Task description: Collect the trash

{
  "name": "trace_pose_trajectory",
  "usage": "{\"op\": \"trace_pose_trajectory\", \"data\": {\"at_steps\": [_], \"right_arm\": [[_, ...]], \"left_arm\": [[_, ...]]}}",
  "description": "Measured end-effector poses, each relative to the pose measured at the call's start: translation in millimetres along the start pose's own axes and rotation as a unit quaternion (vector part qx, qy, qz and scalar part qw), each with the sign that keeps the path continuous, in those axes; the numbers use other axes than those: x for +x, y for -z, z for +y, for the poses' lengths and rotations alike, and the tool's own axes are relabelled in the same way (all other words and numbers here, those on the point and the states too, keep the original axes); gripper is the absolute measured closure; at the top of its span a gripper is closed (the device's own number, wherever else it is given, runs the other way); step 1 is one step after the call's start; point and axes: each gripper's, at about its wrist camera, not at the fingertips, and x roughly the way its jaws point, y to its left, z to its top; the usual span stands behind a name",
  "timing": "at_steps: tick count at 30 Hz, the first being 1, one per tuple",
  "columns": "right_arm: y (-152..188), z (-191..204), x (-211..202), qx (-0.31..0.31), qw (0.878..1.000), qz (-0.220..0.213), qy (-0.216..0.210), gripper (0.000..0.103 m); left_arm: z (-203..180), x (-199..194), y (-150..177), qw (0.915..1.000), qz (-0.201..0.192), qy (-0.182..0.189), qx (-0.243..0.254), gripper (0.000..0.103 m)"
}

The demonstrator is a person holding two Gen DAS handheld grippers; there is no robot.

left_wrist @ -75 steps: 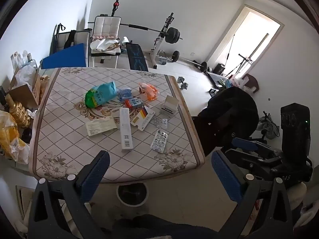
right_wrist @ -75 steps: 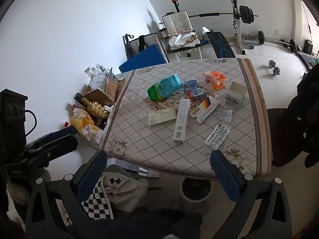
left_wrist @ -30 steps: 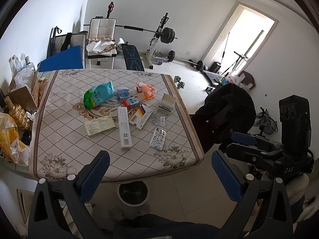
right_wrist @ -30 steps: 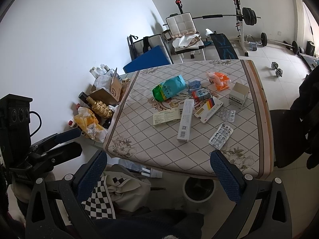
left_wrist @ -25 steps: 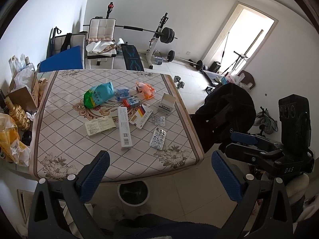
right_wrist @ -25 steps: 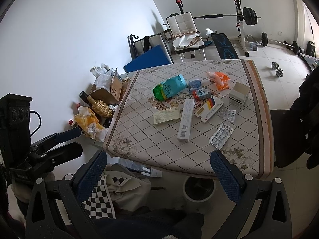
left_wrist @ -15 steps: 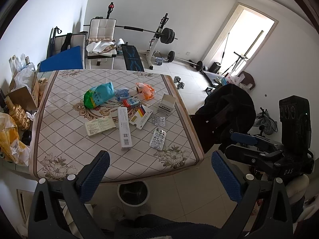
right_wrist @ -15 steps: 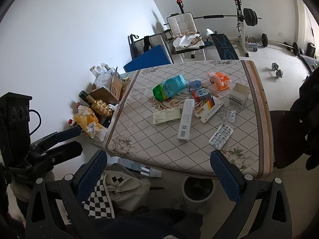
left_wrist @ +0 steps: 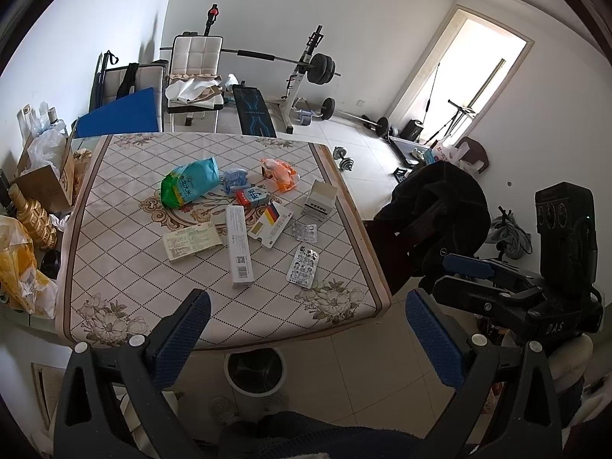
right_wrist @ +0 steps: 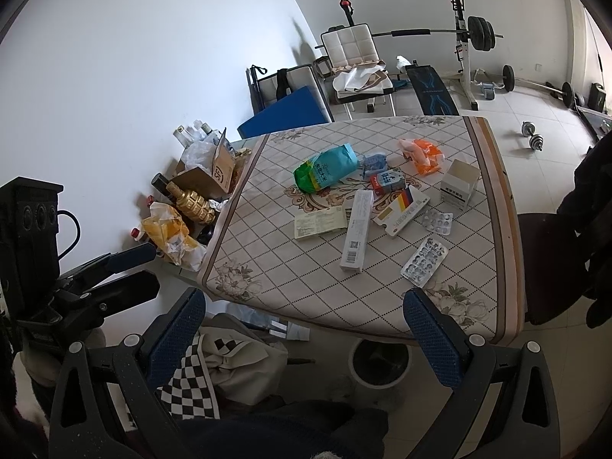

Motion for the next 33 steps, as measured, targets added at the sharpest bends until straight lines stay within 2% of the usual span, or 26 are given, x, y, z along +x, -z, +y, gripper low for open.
{"op": "trace_pose_trajectory", "data": {"at_steps": [19, 25, 27, 29, 31, 33], "right_arm": [[2, 2, 4, -0.001, 1.000, 0.002, -0.001, 0.000], [2, 1, 11, 0.008, 1.000, 0.004, 0.004, 0.000], [2, -2, 17, 0.019, 1.000, 0.006, 0.014, 0.000], [0, -7, 28, 0.039, 0.999, 0.008, 0.033, 0.000], [-3, -22, 47, 0.071, 0.995, 0.019, 0.067, 0.000], [-2, -43, 73, 0.106, 0.988, 0.029, 0.110, 0.000]], "left_arm": [[5, 0, 5, 1.0000, 0.001, -0.004, -0.001, 0.000], [18, 8, 5, 0.9999, 0.010, -0.006, -0.005, 0.000], [24, 16, 2, 0.9994, 0.012, -0.031, -0.004, 0.000], [31, 28, -1, 0.9963, 0.013, -0.085, 0.002, 0.000], [42, 51, -4, 0.9867, 0.012, -0.162, 0.016, 0.000], [59, 80, -4, 0.9785, 0.025, -0.204, 0.019, 0.000]]}}
